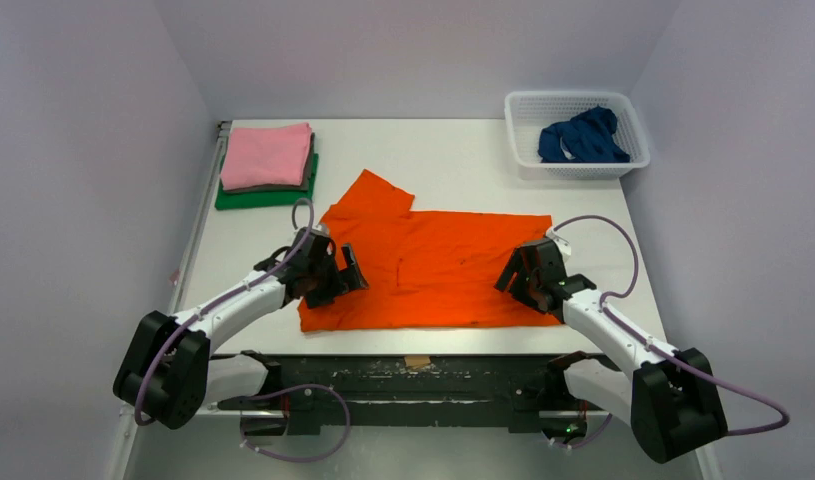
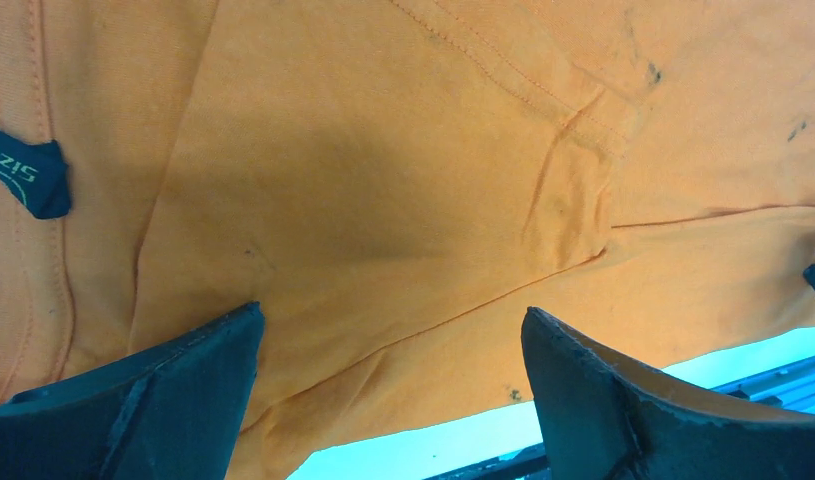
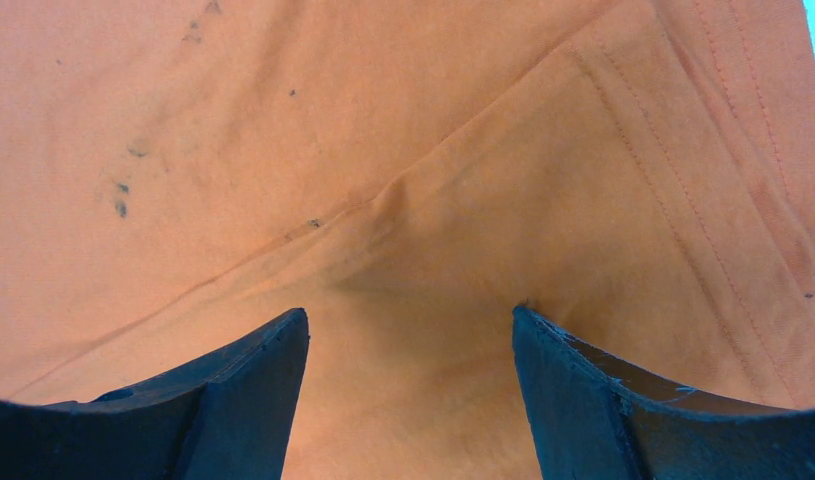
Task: Fold and stack the t-shirts
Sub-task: Fold the flattened tshirt in 1/3 of the way, then grab the side of the flattened tshirt furthest away from the robot with both arms
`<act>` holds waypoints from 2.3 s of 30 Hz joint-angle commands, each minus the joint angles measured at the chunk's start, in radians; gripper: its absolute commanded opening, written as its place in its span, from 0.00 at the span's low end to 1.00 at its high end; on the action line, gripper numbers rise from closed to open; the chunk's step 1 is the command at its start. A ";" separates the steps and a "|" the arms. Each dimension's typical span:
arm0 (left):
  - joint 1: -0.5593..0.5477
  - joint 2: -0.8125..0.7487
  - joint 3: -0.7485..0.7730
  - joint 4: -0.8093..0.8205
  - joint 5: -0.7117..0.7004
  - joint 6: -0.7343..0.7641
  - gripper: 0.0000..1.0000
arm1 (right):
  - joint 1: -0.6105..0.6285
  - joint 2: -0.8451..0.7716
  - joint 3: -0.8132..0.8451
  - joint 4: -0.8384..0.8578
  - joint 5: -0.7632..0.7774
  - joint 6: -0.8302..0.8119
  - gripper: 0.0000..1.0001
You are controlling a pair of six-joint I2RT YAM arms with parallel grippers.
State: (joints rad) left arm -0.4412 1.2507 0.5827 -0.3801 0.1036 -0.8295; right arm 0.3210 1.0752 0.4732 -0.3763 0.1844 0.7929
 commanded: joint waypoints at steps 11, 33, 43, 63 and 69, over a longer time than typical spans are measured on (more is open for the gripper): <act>-0.022 -0.155 0.206 -0.411 -0.173 -0.005 1.00 | 0.004 -0.058 0.171 -0.162 0.153 0.011 0.81; 0.179 1.186 1.799 -0.560 -0.096 0.314 0.94 | -0.172 0.359 0.485 -0.026 0.250 -0.127 0.97; 0.183 1.248 1.703 -0.355 0.079 0.286 0.90 | -0.172 0.385 0.492 -0.027 0.222 -0.136 0.96; 0.134 1.272 1.772 -0.618 -0.145 0.264 0.59 | -0.172 0.341 0.465 -0.034 0.207 -0.144 0.94; 0.183 1.201 1.681 -0.451 -0.127 0.270 0.61 | -0.172 0.332 0.451 -0.015 0.195 -0.141 0.94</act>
State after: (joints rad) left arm -0.3050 2.5256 2.3161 -0.9215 0.0132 -0.5465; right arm 0.1501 1.4315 0.9279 -0.4236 0.3756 0.6601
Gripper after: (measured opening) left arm 0.602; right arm 0.946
